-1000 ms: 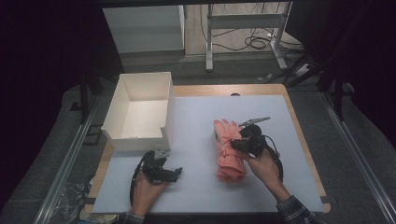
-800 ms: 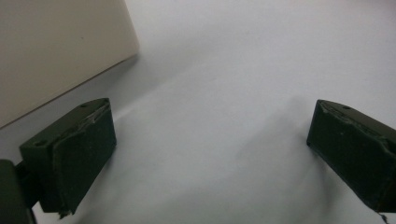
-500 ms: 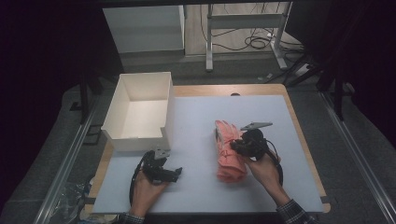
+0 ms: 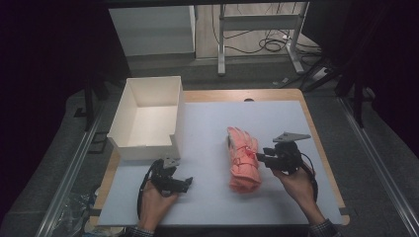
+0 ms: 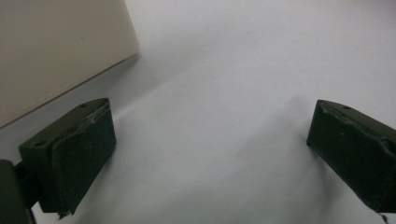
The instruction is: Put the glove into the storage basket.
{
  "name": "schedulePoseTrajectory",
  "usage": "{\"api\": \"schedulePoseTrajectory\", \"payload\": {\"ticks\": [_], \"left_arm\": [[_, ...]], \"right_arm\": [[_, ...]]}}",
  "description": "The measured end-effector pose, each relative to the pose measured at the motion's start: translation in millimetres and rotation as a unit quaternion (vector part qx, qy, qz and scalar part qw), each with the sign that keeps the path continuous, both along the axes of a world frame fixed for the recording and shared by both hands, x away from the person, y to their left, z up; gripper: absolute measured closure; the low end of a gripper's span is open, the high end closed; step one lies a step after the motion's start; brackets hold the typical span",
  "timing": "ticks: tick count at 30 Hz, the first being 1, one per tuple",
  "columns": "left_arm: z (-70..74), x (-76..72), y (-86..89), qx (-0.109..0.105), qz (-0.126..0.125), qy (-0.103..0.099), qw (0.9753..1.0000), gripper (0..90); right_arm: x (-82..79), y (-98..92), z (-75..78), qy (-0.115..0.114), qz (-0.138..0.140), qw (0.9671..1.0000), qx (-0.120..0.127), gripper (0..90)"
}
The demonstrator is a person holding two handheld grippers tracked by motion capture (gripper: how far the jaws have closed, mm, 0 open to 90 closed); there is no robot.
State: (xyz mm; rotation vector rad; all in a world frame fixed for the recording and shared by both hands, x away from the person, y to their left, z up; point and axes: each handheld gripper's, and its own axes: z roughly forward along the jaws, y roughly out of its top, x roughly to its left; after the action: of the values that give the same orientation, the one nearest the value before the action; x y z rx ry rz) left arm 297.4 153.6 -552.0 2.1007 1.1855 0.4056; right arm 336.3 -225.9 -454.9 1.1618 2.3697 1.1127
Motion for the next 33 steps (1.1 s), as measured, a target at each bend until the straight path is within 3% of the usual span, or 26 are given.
{"api": "schedulePoseTrajectory", "payload": {"ticks": [3,4,6,7,12,22,33], "left_arm": [[0.3,0.1,0.7,0.004,-0.003,0.001,1.0000,1.2],[0.3,0.0,0.8,0.004,-0.004,0.001,1.0000,1.2],[0.3,0.0,0.8,0.004,-0.004,0.001,1.0000,1.2],[0.3,-0.1,0.8,0.004,-0.004,0.001,1.0000,1.2],[0.2,-0.1,0.8,0.004,-0.004,0.001,1.0000,1.2],[0.2,-0.3,0.6,0.004,-0.002,0.001,1.0000,1.2],[0.2,-0.1,0.8,0.004,-0.004,0.001,1.0000,1.2]], "right_arm": [[-3.7,-5.0,-7.8,0.006,0.004,1.0000,-0.002,67.2],[-7.9,-11.0,-18.5,0.013,0.010,0.9999,0.001,73.2],[-9.1,-13.1,-21.8,0.017,0.013,0.9998,0.003,75.1],[-12.6,-17.6,-31.5,0.026,0.016,0.9995,0.008,79.9],[-21.6,-18.9,-48.3,0.032,0.036,0.9989,0.002,86.8],[-34.1,-9.4,-66.9,0.031,0.066,0.9973,0.004,88.2],[-35.2,8.3,-74.6,0.033,0.082,0.9960,0.007,87.5]]}}
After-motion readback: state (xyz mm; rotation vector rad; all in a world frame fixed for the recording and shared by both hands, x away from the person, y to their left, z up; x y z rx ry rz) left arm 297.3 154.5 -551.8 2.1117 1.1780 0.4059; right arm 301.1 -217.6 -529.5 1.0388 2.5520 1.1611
